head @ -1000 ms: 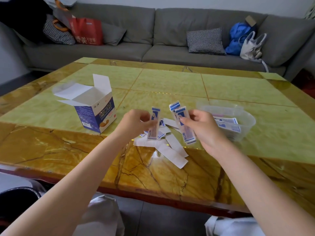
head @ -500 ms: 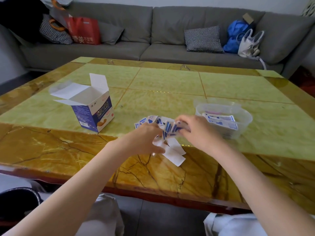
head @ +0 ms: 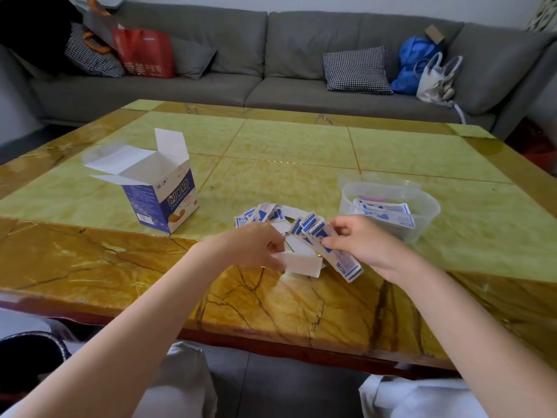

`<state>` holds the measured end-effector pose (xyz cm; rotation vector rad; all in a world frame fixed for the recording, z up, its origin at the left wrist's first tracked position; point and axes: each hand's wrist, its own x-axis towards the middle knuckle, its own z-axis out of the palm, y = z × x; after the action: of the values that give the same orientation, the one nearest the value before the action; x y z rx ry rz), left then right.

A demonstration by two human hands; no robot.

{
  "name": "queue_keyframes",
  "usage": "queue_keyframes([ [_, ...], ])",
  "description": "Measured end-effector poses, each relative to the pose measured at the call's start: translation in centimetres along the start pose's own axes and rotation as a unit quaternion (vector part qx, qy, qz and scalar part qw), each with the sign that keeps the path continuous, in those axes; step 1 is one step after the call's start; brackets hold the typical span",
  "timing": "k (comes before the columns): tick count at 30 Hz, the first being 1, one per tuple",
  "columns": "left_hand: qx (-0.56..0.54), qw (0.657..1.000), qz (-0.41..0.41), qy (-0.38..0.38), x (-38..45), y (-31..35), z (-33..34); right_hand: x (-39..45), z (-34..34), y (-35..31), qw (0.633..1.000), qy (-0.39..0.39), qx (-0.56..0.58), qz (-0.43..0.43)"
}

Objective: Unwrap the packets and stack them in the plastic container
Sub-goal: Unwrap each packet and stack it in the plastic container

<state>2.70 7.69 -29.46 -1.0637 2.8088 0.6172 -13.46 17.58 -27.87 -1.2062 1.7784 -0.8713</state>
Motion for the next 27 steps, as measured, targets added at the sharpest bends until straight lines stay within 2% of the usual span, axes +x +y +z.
queue_keyframes([
  [2, 0.015, 0.999, 0.02, 0.023, -0.1, -0.2, 0.0, -0.2, 0.0, 0.0, 0.996, -0.033, 0.072, 0.029],
  [6, 0.035, 0.986, 0.098, 0.133, -0.5, -0.1, 0.1, -0.2, -0.5, -0.4, 0.986, -0.066, 0.144, 0.058],
  [10, 0.057, 0.983, 0.079, 0.153, -1.0, 0.0, -0.1, -0.3, -0.6, -0.8, 0.982, -0.09, 0.157, 0.05],
  [13, -0.015, 0.985, 0.098, 0.139, -0.9, -0.2, -0.2, -0.4, -0.1, -1.0, 0.992, -0.088, 0.084, 0.02],
  [16, -0.096, 0.98, 0.095, 0.145, -0.8, -0.2, -0.4, -0.2, 0.4, -1.1, 0.995, -0.006, -0.094, -0.045],
  [18, -0.142, 0.976, 0.086, 0.138, -0.9, -0.1, -0.6, 0.1, 0.6, -1.0, 0.985, 0.046, -0.14, -0.089],
  [21, -0.218, 0.963, 0.071, 0.142, -1.1, -0.3, -1.1, 0.6, 0.6, -0.8, 0.98, 0.135, -0.057, -0.133],
  [23, -0.283, 0.936, 0.046, 0.203, -1.2, -0.4, -1.5, 0.8, 0.3, -0.8, 0.972, 0.194, 0.052, -0.125],
  [25, -0.377, 0.887, 0.018, 0.266, -1.3, -0.3, -1.9, 0.6, 0.2, -1.1, 0.965, 0.171, 0.175, -0.098],
  [26, -0.414, 0.868, 0.014, 0.274, -1.3, 0.0, -2.0, 0.6, 0.3, -1.2, 0.961, 0.13, 0.231, -0.084],
  [27, -0.427, 0.864, 0.021, 0.264, -1.3, 0.4, -2.0, 0.4, 0.5, -1.4, 0.955, 0.08, 0.277, -0.073],
])
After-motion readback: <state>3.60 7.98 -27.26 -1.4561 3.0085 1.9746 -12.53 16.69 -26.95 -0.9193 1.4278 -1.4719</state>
